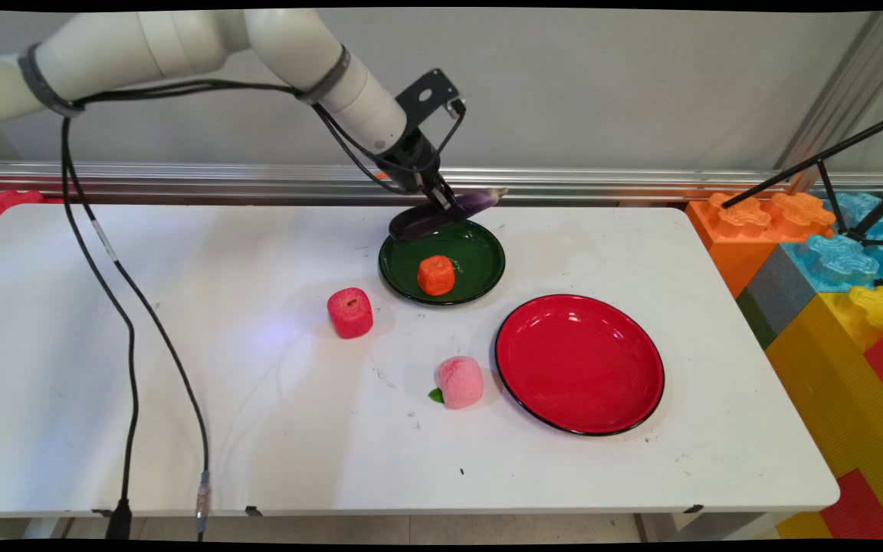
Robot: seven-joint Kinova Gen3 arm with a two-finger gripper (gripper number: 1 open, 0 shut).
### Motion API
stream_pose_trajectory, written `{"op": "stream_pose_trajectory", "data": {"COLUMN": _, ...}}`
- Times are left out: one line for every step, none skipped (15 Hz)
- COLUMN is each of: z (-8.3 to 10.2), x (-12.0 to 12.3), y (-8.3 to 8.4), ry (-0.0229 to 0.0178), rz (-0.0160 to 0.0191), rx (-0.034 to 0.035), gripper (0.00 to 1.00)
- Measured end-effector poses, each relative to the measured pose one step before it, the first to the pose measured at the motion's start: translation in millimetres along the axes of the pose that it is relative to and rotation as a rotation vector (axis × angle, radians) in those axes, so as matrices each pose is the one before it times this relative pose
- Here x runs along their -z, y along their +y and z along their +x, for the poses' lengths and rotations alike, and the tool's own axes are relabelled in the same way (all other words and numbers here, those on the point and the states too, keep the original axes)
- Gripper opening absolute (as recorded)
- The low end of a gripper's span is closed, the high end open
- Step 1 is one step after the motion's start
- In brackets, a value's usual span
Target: Place the picked object on the table
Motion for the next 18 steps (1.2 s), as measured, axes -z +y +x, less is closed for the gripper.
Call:
{"op": "stream_pose_trajectory", "data": {"z": 0.90, "x": 7.87, "y": 4.18, "ry": 0.00126, "rz": -0.00776, "rx": -0.00646, "gripper": 0.00}}
{"op": "stream_pose_trajectory", "data": {"z": 0.05, "x": 5.35, "y": 2.88, "ry": 0.00003, "rz": -0.00523, "rx": -0.00363, "gripper": 0.00}}
{"op": "stream_pose_trajectory", "data": {"z": -0.85, "x": 9.17, "y": 5.80, "ry": -0.00061, "rz": -0.01060, "rx": -0.00696, "gripper": 0.00}}
{"op": "stream_pose_trajectory", "data": {"z": -1.76, "x": 7.81, "y": 5.51, "ry": -0.00261, "rz": -0.01123, "rx": -0.00380, "gripper": 0.00}}
{"op": "stream_pose_trajectory", "data": {"z": -3.18, "x": 8.70, "y": 7.65, "ry": -0.00522, "rz": -0.01567, "rx": -0.00521, "gripper": 0.00}}
{"op": "stream_pose_trajectory", "data": {"z": -3.54, "x": 6.83, "y": 7.51, "ry": -0.00644, "rz": -0.01599, "rx": -0.00581, "gripper": 0.00}}
{"op": "stream_pose_trajectory", "data": {"z": -3.01, "x": 4.87, "y": 5.55, "ry": -0.00511, "rz": -0.01195, "rx": -0.00337, "gripper": 0.00}}
{"op": "stream_pose_trajectory", "data": {"z": -5.72, "x": 7.37, "y": 9.24, "ry": -0.00935, "rz": -0.01919, "rx": -0.00604, "gripper": 0.00}}
{"op": "stream_pose_trajectory", "data": {"z": -5.84, "x": 6.34, "y": 8.86, "ry": -0.01023, "rz": -0.01936, "rx": -0.00481, "gripper": 0.00}}
{"op": "stream_pose_trajectory", "data": {"z": -6.71, "x": 6.46, "y": 10.31, "ry": -0.01213, "rz": -0.02275, "rx": -0.00573, "gripper": 0.00}}
{"op": "stream_pose_trajectory", "data": {"z": -8.08, "x": 6.07, "y": 10.87, "ry": -0.01344, "rz": -0.02363, "rx": -0.00530, "gripper": 0.00}}
{"op": "stream_pose_trajectory", "data": {"z": -6.80, "x": 4.30, "y": 8.86, "ry": -0.01045, "rz": -0.01991, "rx": -0.00440, "gripper": 0.00}}
{"op": "stream_pose_trajectory", "data": {"z": -7.13, "x": 3.60, "y": 8.96, "ry": -0.01129, "rz": -0.02012, "rx": -0.00488, "gripper": 0.00}}
{"op": "stream_pose_trajectory", "data": {"z": -7.73, "x": 3.27, "y": 10.14, "ry": -0.01218, "rz": -0.02336, "rx": -0.00649, "gripper": 0.00}}
{"op": "stream_pose_trajectory", "data": {"z": -4.79, "x": 1.35, "y": 5.36, "ry": -0.00678, "rz": -0.01173, "rx": -0.00394, "gripper": 0.00}}
{"op": "stream_pose_trajectory", "data": {"z": -6.76, "x": 1.32, "y": 7.20, "ry": -0.00987, "rz": -0.01527, "rx": -0.00492, "gripper": 0.00}}
{"op": "stream_pose_trajectory", "data": {"z": -6.17, "x": 0.13, "y": 5.85, "ry": -0.00872, "rz": -0.01079, "rx": -0.00668, "gripper": 0.00}}
{"op": "stream_pose_trajectory", "data": {"z": -5.65, "x": -0.95, "y": 4.58, "ry": -0.00807, "rz": -0.00812, "rx": -0.00656, "gripper": 0.00}}
